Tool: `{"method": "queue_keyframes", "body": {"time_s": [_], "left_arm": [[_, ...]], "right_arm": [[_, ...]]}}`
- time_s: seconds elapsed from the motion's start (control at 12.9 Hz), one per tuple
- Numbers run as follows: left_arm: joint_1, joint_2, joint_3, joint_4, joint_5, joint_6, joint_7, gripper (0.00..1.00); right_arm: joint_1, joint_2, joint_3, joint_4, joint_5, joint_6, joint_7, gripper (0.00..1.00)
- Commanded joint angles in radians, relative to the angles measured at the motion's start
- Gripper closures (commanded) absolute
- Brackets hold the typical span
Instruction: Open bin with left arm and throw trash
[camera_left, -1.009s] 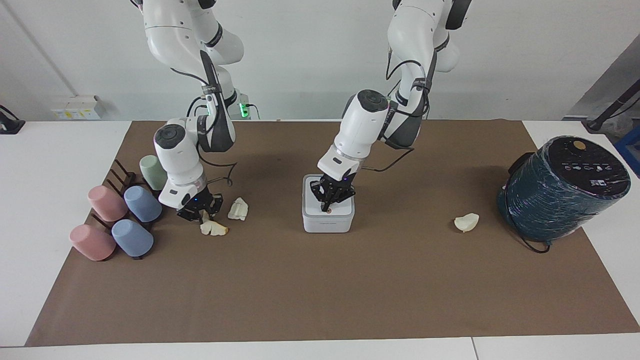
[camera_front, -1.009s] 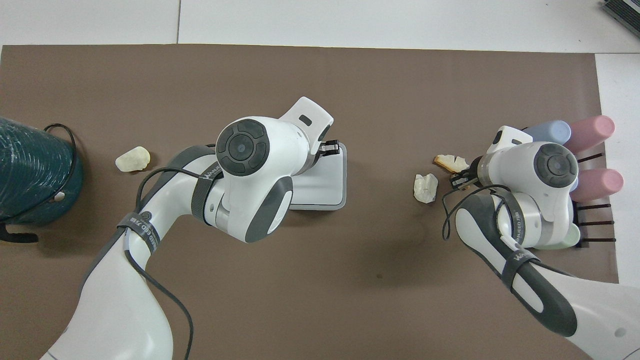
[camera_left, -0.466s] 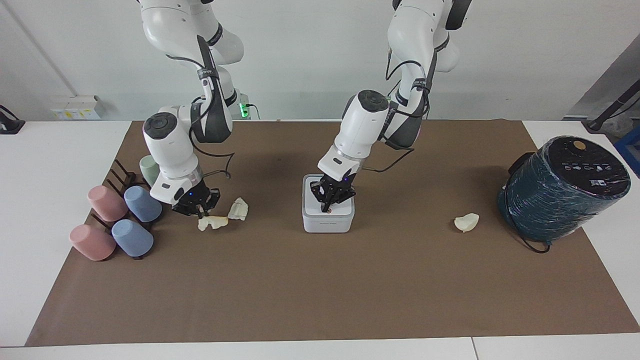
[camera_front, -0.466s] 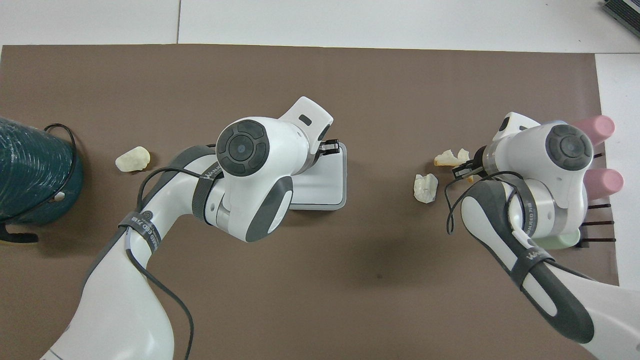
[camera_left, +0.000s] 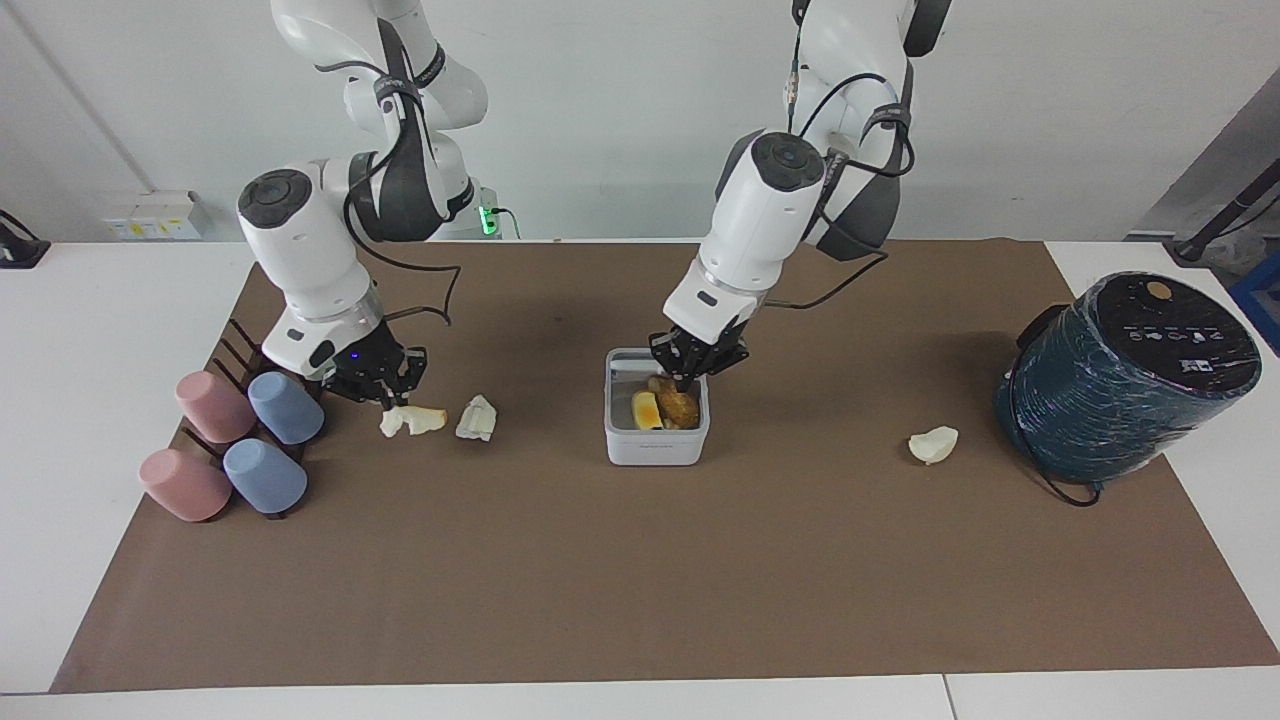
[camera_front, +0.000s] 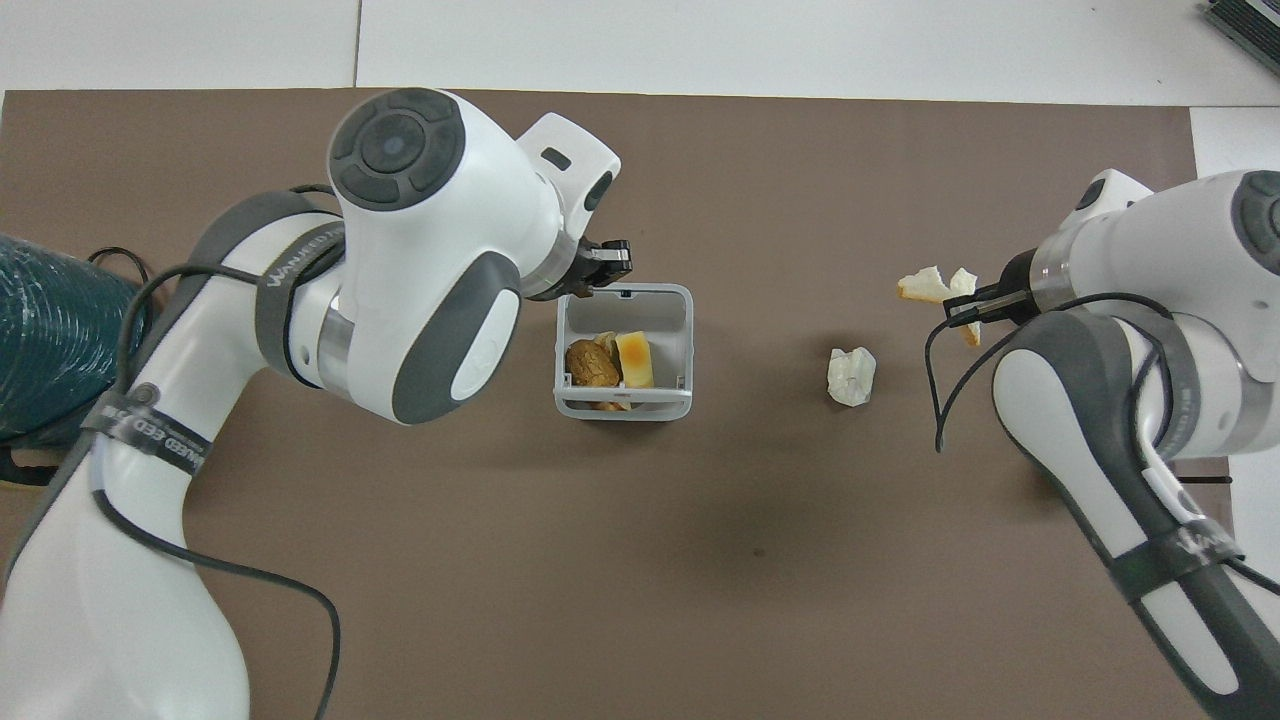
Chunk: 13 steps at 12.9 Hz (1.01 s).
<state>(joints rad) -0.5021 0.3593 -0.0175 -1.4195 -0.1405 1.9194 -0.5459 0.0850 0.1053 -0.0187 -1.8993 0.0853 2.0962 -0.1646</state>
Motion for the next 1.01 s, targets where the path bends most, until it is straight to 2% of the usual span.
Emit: {"method": "queue_keyframes", "body": {"time_s": [0.0, 0.16, 0.31, 0.39, 0.47, 0.62, 0.78, 0.85, 0.93], "left_arm": [[0.027, -0.003, 0.001, 0.050, 0.112, -0.092, 0.003, 1.00], [0.083, -0.005, 0.010, 0.050, 0.153, -0.097, 0.010, 1.00], [0.154, -0.022, 0.007, 0.031, 0.180, -0.083, 0.145, 1.00], [0.195, -0.037, 0.008, -0.004, 0.183, -0.076, 0.237, 0.91], [0.232, -0.045, 0.008, -0.028, 0.208, -0.054, 0.326, 0.67], [0.301, -0.069, 0.007, -0.106, 0.234, 0.039, 0.443, 0.46], [0.348, -0.121, 0.008, -0.261, 0.234, 0.192, 0.523, 0.32], [0.368, -0.132, 0.008, -0.324, 0.237, 0.260, 0.541, 0.20], [0.382, -0.131, 0.008, -0.352, 0.242, 0.292, 0.566, 0.15]], "right_arm": [[-0.001, -0.013, 0.038, 0.057, 0.054, -0.059, 0.100, 1.00], [0.009, -0.003, 0.098, 0.086, 0.063, -0.051, 0.244, 1.00], [0.056, 0.011, 0.134, 0.129, 0.068, -0.054, 0.376, 1.00], [0.093, 0.022, 0.135, 0.147, 0.070, -0.048, 0.426, 1.00], [0.132, 0.031, 0.135, 0.167, 0.070, -0.044, 0.474, 1.00], [0.197, 0.074, 0.135, 0.201, 0.070, -0.010, 0.557, 1.00], [0.242, 0.109, 0.137, 0.203, 0.070, 0.056, 0.583, 1.00], [0.246, 0.131, 0.140, 0.203, 0.068, 0.065, 0.577, 1.00], [0.248, 0.155, 0.151, 0.210, 0.065, 0.065, 0.557, 1.00]]}}
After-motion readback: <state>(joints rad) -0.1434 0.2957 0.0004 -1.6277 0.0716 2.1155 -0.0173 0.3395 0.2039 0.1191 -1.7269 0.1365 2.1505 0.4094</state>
